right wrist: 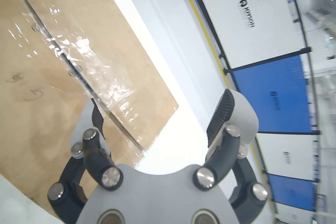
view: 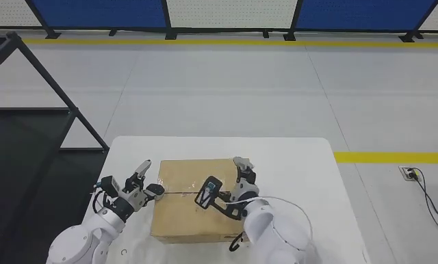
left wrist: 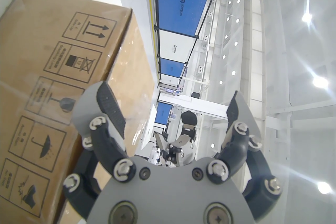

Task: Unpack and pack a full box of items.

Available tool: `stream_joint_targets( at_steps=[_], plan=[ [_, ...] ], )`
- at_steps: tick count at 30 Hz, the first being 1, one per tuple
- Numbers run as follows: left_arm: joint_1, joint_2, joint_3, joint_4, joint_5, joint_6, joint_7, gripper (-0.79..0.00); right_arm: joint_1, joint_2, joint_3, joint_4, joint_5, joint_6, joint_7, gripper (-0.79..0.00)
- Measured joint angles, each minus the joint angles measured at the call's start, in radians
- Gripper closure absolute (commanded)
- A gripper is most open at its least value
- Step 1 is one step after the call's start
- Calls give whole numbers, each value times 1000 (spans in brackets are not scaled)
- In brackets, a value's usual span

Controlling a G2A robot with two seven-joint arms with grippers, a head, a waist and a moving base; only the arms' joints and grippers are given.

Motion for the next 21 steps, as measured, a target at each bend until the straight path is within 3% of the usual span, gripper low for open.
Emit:
stream_joint_targets(
  at_steps=[3, 12, 21],
  plan=[
    [-1, 1, 2, 2, 0, -2, 2, -785, 13, -19, -55, -1, -94, -32, 62, -785],
    [-5, 4, 9, 8, -2, -5, 1, -785, 11, -19, -54, 1, -96, -30, 58, -785],
    [-10, 7, 9, 9, -6, -4, 5, -785, -16, -36, -147, 32, -451, -116, -43, -785]
  ],
)
